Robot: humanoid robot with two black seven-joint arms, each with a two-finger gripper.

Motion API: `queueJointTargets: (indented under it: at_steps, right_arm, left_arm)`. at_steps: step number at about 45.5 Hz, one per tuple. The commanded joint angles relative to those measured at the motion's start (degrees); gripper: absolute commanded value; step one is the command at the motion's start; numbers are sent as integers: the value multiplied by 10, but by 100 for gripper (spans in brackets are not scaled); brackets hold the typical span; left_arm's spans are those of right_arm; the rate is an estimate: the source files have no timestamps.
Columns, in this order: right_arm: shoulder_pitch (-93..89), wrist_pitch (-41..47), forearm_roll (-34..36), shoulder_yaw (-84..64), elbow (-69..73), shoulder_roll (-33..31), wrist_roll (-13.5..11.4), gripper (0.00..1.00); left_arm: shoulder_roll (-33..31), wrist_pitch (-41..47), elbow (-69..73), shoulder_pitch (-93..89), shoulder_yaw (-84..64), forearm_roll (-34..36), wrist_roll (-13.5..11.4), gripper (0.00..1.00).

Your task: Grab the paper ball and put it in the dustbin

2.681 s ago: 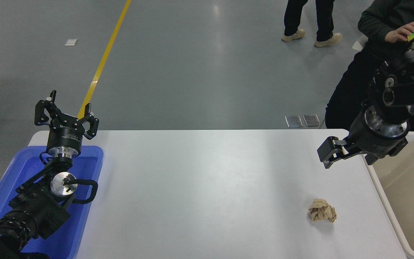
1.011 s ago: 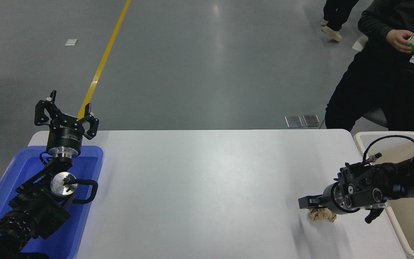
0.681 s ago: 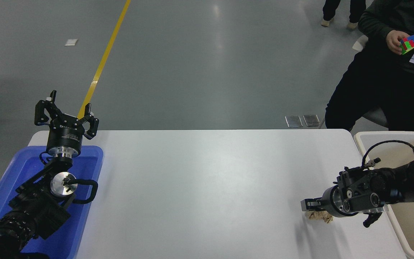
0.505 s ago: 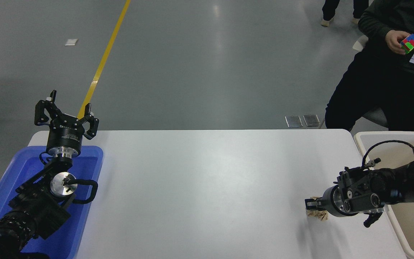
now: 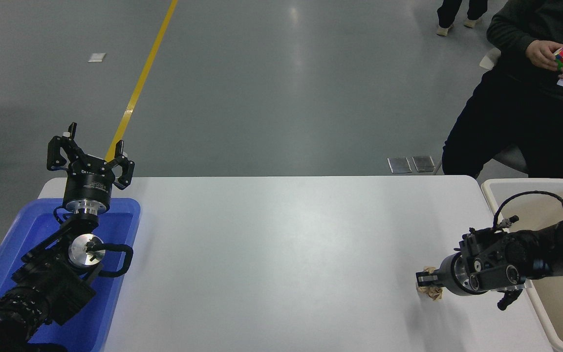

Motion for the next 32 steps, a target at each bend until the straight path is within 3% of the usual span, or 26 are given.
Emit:
queueJointTargets:
  at_steps: [1, 10, 16, 23, 32]
  right_arm:
    - [107, 58, -34, -6, 43, -81, 7, 0]
    - [280, 139, -121, -44, 94, -170, 7, 0]
    - [407, 258, -144, -79, 115, -213, 11, 0]
    - [534, 368, -162, -107, 146, -230, 16, 0]
    - [617, 420, -162, -134, 160, -236, 15, 0]
  left_arm:
    - [0, 0, 0, 0, 0, 0, 0, 99]
    - [0, 1, 0, 0, 0, 1, 0, 99]
    - [0, 0, 0, 0, 0, 1, 0, 99]
    - [0, 1, 0, 0, 0, 1, 0, 99]
    - [0, 0, 0, 0, 0, 1, 0, 99]
